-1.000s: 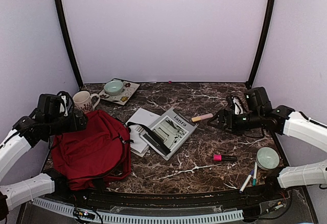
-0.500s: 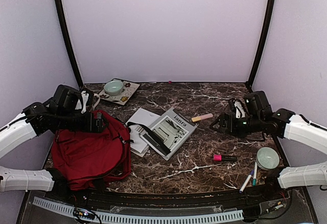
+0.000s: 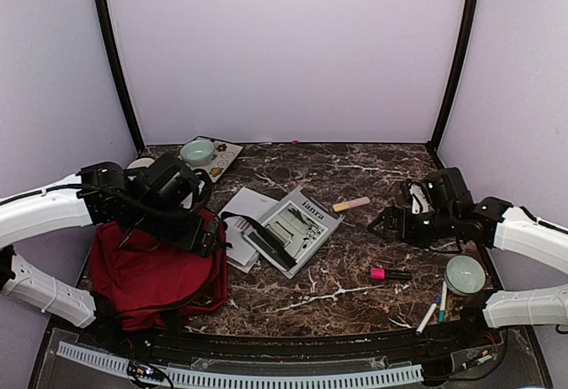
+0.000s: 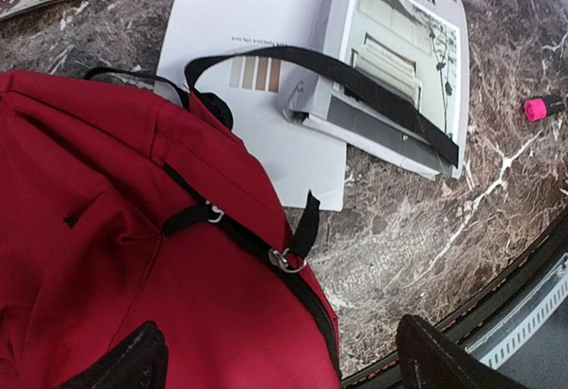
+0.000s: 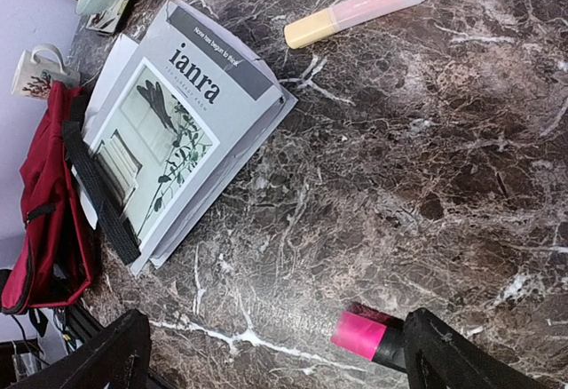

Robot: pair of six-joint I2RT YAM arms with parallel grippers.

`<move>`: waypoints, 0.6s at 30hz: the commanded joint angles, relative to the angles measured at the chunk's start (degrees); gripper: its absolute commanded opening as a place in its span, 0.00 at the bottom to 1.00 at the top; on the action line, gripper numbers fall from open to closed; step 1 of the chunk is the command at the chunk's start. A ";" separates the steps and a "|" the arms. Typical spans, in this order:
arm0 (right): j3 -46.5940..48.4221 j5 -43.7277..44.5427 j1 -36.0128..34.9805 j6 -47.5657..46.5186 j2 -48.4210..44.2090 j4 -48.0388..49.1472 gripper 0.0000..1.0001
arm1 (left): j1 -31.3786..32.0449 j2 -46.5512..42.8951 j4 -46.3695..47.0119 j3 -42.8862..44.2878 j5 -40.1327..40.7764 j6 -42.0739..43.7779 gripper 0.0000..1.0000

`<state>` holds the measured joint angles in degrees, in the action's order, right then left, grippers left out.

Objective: Pack the student bag
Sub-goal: Pick up the largest pocket of the bag from the student bag.

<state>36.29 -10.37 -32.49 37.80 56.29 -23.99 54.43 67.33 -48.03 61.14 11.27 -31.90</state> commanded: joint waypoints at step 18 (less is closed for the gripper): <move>-6.67 -0.25 -1.49 -3.32 -12.16 15.00 1.00 | 4.07 6.35 -13.48 14.70 1.51 -11.40 0.89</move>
<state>31.18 -9.80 -32.95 37.63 46.68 -19.38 59.02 75.31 -57.34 71.22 11.00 -38.85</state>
